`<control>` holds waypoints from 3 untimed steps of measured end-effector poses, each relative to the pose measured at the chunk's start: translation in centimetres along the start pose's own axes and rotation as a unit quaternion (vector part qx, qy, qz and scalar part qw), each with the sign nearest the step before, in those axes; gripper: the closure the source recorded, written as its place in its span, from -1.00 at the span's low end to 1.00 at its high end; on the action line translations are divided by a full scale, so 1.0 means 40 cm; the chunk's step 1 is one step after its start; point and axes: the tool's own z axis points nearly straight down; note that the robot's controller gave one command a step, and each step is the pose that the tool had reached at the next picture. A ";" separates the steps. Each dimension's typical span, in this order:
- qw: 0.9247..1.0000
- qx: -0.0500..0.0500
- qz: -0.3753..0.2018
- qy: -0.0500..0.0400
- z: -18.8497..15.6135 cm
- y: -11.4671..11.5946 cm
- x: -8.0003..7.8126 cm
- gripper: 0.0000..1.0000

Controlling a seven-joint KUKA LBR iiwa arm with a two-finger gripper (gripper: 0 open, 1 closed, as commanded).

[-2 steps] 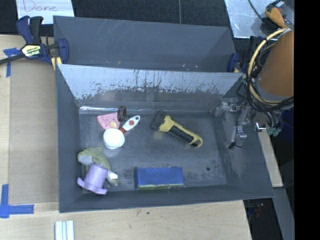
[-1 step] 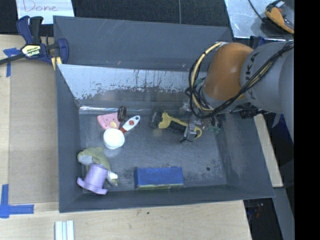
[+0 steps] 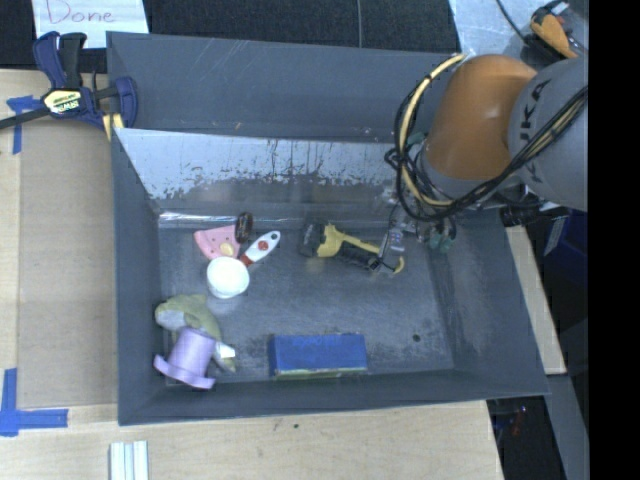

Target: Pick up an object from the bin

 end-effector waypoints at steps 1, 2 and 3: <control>0.997 0.000 0.080 0.009 0.124 0.062 0.020 -1.00; 0.993 0.002 0.116 0.005 0.197 0.105 -0.029 -1.00; 0.984 0.001 0.178 0.005 0.198 0.104 0.015 1.00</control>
Offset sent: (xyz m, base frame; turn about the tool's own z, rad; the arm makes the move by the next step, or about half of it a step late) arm 0.0245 0.0392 -0.0792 0.2340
